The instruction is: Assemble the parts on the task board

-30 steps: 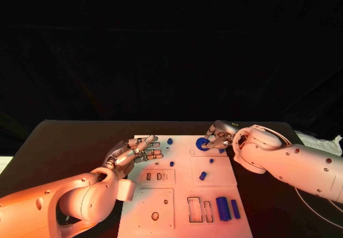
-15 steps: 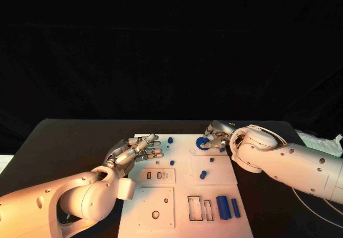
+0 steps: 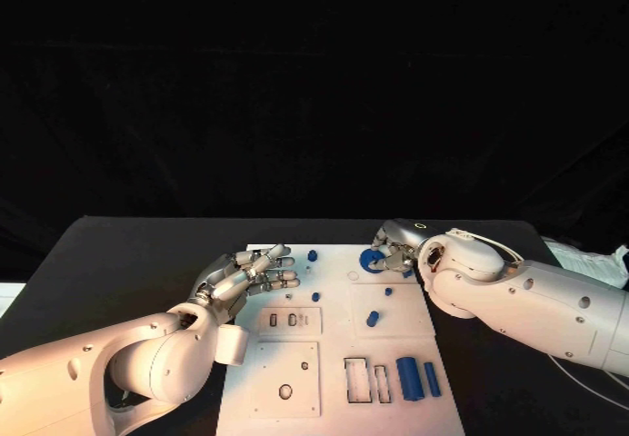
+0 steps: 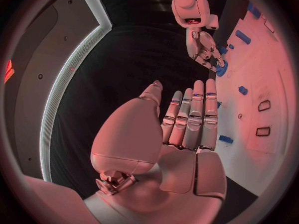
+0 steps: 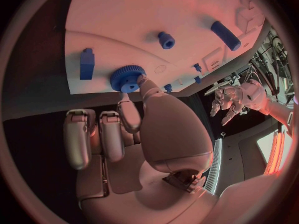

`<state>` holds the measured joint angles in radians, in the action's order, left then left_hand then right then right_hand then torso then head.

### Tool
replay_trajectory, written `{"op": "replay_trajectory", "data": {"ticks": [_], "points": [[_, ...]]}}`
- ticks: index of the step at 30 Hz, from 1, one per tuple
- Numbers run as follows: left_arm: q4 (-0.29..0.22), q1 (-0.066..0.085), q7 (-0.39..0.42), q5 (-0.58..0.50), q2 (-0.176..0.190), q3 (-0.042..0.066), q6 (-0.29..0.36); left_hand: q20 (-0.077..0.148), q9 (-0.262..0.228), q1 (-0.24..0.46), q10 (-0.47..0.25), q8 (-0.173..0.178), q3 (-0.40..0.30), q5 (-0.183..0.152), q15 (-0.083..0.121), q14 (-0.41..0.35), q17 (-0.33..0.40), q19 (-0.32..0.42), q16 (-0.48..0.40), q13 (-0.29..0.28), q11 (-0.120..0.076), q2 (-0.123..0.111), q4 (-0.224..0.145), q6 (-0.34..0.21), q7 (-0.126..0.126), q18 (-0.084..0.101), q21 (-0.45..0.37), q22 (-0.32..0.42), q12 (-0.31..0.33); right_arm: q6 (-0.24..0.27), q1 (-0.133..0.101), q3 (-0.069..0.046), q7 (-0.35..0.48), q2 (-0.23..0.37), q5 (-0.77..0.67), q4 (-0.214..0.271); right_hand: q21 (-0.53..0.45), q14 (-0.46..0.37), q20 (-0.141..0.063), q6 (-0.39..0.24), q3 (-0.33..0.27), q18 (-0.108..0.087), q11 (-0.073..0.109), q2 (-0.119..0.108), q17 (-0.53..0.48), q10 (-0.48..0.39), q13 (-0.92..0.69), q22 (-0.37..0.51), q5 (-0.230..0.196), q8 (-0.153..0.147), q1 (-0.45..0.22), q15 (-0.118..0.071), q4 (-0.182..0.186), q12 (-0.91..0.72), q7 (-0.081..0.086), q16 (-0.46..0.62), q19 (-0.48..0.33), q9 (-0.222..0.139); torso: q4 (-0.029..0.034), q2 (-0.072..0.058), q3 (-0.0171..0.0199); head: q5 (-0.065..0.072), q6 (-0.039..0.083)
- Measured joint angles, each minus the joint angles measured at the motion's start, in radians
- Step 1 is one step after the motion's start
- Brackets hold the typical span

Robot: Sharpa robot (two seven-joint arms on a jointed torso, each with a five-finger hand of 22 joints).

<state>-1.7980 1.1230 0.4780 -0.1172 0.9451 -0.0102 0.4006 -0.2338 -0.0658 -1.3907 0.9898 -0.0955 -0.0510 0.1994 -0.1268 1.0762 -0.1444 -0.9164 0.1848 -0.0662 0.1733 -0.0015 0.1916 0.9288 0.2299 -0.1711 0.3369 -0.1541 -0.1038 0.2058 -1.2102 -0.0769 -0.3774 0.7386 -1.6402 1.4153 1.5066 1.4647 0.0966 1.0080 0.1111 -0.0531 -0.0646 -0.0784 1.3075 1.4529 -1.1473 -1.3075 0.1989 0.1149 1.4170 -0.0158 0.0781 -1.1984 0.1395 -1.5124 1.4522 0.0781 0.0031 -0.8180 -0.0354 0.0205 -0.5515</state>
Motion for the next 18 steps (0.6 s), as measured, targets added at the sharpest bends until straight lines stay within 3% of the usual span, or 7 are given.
{"op": "replay_trajectory", "data": {"ticks": [6, 7, 10, 18], "points": [[0.001, 0.000, 0.000, 0.000, 0.000, 0.000, 0.000, 0.000, 0.000, 0.000, 0.000, 0.000, 0.000, 0.000, 0.000, 0.000, 0.000, 0.000, 0.000, 0.000, 0.000, 0.000, 0.000, 0.000, 0.000, 0.000, 0.000, 0.000, 0.000, -0.001, 0.002, -0.001, 0.000, 0.000, -0.038, 0.005, 0.008, 0.000, 0.000, 0.018, 0.021, 0.000, 0.000, 0.001, 0.000, 0.000, -0.001, 0.000, -0.004, 0.009, 0.004, 0.000, -0.007, 0.000, 0.007, -0.004, 0.007, 0.000, 0.0003, 0.000, -0.0002, 0.000, -0.001], [0.001, 0.000, -0.001, 0.000, 0.000, 0.000, 0.000, 0.000, 0.000, 0.000, 0.000, 0.000, 0.000, 0.000, 0.000, 0.000, 0.000, 0.000, 0.000, 0.000, 0.000, 0.000, 0.000, 0.000, 0.000, 0.000, 0.000, 0.000, 0.000, 0.000, 0.003, -0.001, 0.000, 0.000, -0.042, 0.006, 0.008, 0.000, -0.004, 0.022, 0.027, 0.010, 0.000, 0.001, 0.000, 0.000, -0.001, 0.000, -0.005, 0.012, 0.004, 0.000, -0.004, 0.000, 0.010, -0.004, 0.011, 0.000, 0.0003, 0.000, -0.0002, 0.000, -0.001], [0.001, 0.000, -0.001, 0.000, 0.000, 0.000, 0.000, 0.000, 0.000, 0.000, 0.000, 0.000, 0.000, 0.000, 0.000, 0.000, 0.000, 0.000, 0.000, 0.000, 0.000, 0.000, 0.000, 0.000, 0.000, 0.000, 0.000, 0.000, 0.000, 0.004, 0.004, -0.001, 0.000, 0.001, -0.046, 0.007, 0.008, 0.002, -0.004, 0.025, 0.034, 0.011, 0.004, 0.001, 0.000, -0.004, 0.000, 0.000, -0.005, 0.013, 0.003, -0.002, 0.001, 0.000, 0.014, -0.004, 0.011, 0.000, 0.0003, 0.000, -0.0004, 0.001, 0.000], [0.001, 0.000, -0.001, 0.000, 0.000, 0.000, 0.000, 0.000, 0.000, 0.000, 0.000, 0.000, 0.003, 0.000, 0.000, 0.000, 0.000, 0.000, 0.000, 0.000, 0.000, 0.000, -0.003, 0.000, 0.000, 0.000, 0.000, 0.000, 0.000, 0.060, 0.014, 0.006, 0.001, 0.000, -0.052, 0.033, 0.011, 0.000, -0.007, 0.027, 0.072, 0.010, 0.006, 0.011, 0.000, -0.006, 0.021, 0.000, 0.008, 0.015, -0.006, -0.011, -0.002, 0.000, 0.015, -0.004, 0.014, 0.000, 0.0011, 0.000, -0.0005, 0.000, 0.003]]}}
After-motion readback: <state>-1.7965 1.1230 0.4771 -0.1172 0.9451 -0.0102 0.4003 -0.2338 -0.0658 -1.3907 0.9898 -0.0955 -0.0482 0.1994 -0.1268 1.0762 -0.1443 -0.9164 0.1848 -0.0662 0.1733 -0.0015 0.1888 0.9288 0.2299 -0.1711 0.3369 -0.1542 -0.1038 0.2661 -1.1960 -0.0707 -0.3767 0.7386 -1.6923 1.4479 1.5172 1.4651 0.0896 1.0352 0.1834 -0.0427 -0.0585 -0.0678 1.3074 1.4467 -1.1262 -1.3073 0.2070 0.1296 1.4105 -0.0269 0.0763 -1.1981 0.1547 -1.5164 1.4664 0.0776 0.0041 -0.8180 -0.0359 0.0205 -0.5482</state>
